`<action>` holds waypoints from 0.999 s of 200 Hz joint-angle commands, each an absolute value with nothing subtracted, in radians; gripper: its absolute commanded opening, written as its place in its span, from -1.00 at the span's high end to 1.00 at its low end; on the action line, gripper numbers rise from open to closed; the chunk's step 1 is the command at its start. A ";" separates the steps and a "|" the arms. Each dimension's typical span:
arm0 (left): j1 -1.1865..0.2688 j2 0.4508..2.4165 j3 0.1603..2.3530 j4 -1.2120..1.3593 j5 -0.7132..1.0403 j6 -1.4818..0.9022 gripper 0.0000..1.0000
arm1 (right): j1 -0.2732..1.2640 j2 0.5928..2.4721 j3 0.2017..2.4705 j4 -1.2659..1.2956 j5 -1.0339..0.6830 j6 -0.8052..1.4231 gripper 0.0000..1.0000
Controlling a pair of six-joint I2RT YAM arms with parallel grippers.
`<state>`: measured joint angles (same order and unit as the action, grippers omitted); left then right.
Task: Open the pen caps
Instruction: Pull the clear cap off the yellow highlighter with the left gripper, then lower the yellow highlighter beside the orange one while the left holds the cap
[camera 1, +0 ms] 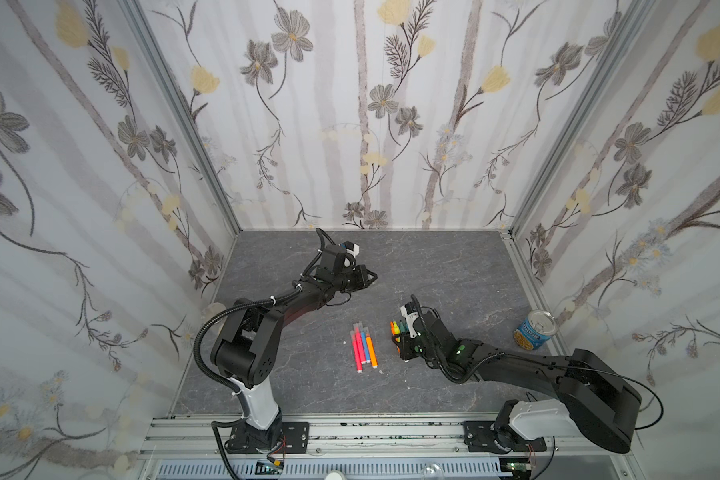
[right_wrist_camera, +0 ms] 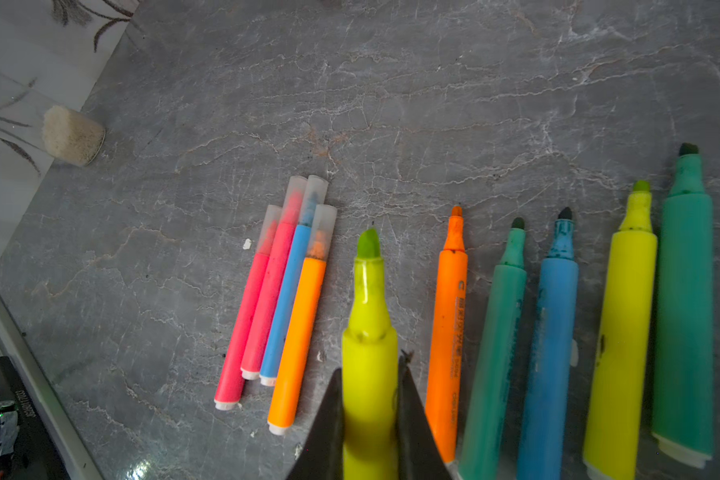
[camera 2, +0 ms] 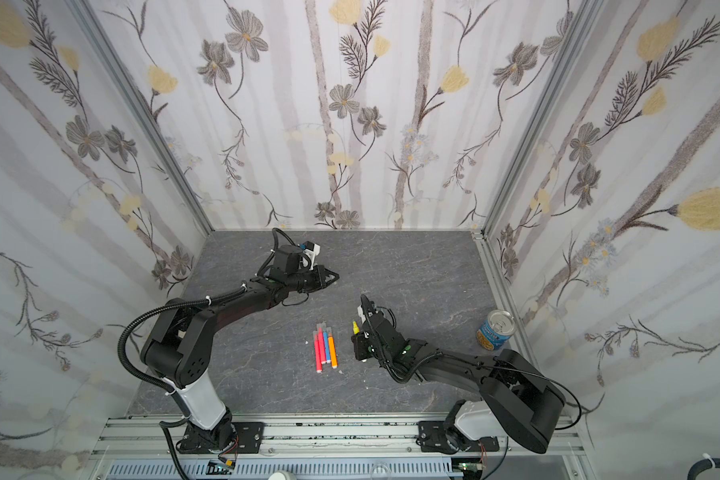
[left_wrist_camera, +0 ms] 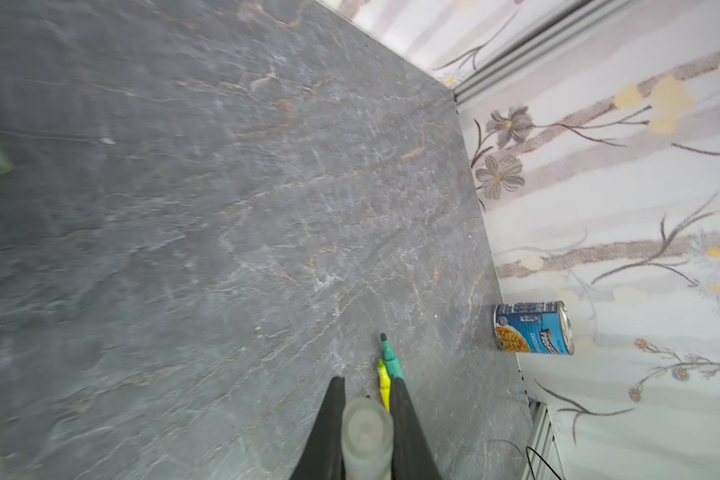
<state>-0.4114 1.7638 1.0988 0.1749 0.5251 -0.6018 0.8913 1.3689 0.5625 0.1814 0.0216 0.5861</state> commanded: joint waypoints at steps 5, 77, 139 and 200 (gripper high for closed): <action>-0.363 1.733 1.060 0.187 0.532 -0.579 1.00 | 0.904 1.411 0.586 0.210 0.029 0.609 1.00; -0.254 1.704 0.990 0.204 0.571 -0.565 1.00 | 0.942 1.568 0.745 0.066 0.110 0.586 1.00; -0.185 1.712 0.935 0.256 0.613 -0.574 1.00 | 0.957 1.674 0.884 -0.078 0.197 0.572 1.00; -0.157 1.712 0.906 0.287 0.629 -0.577 1.00 | 0.972 1.732 0.952 -0.165 0.272 0.557 0.98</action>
